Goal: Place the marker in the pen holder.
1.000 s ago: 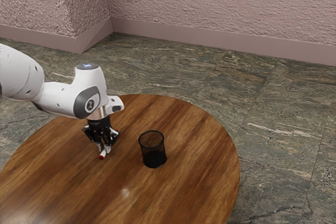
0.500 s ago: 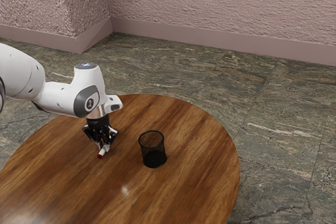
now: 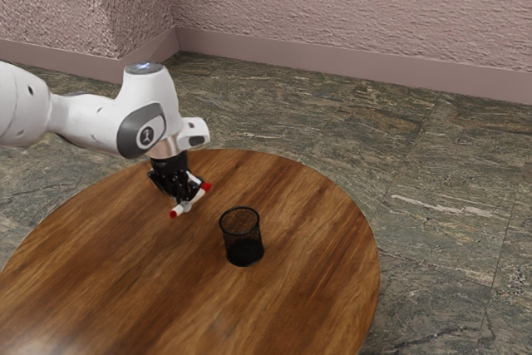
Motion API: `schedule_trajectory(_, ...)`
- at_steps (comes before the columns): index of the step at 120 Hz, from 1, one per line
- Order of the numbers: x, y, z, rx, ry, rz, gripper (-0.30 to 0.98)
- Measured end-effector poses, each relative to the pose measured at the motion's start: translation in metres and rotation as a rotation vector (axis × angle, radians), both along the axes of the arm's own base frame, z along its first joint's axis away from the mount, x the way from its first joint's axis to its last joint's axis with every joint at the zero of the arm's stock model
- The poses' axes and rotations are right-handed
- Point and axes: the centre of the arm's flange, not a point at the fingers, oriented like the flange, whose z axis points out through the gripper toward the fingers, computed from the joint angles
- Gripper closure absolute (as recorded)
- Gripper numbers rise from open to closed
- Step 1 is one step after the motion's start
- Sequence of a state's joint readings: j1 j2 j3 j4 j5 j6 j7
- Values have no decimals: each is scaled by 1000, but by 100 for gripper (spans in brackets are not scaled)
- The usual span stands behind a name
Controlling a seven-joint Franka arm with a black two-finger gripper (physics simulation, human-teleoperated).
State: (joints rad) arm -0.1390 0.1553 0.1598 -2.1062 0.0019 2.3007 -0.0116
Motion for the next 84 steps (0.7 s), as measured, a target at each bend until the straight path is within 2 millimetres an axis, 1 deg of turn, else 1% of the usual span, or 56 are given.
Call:
schedule_trajectory(4, -6, -20, 29, 4, -31, -44, 77)
schedule_trajectory(7, -14, -36, 49, 3, -46, -77, 77)
schedule_trajectory(11, -27, -57, 68, 1, -60, -120, 77)
schedule_trajectory(15, -39, -79, 83, 1, -69, -162, 77)
schedule_trajectory(19, -48, -103, 93, 1, -71, -206, 77)
schedule_trajectory(25, -61, -136, 100, 6, -62, -268, 78)
schedule_trajectory(29, -68, -153, 101, 10, -50, -296, 78)
schedule_trajectory(32, -72, -161, 100, 14, -41, -308, 78)
schedule_trajectory(38, -76, -166, 98, 19, -22, -310, 78)
schedule_trajectory(48, -73, -164, 90, 26, 13, -289, 78)
schedule_trajectory(61, -57, -159, 78, 30, 45, -253, 77)
schedule_trajectory(74, -47, -153, 65, 27, 77, -215, 76)
schedule_trajectory(84, -30, -149, 62, 24, 87, -187, 75)
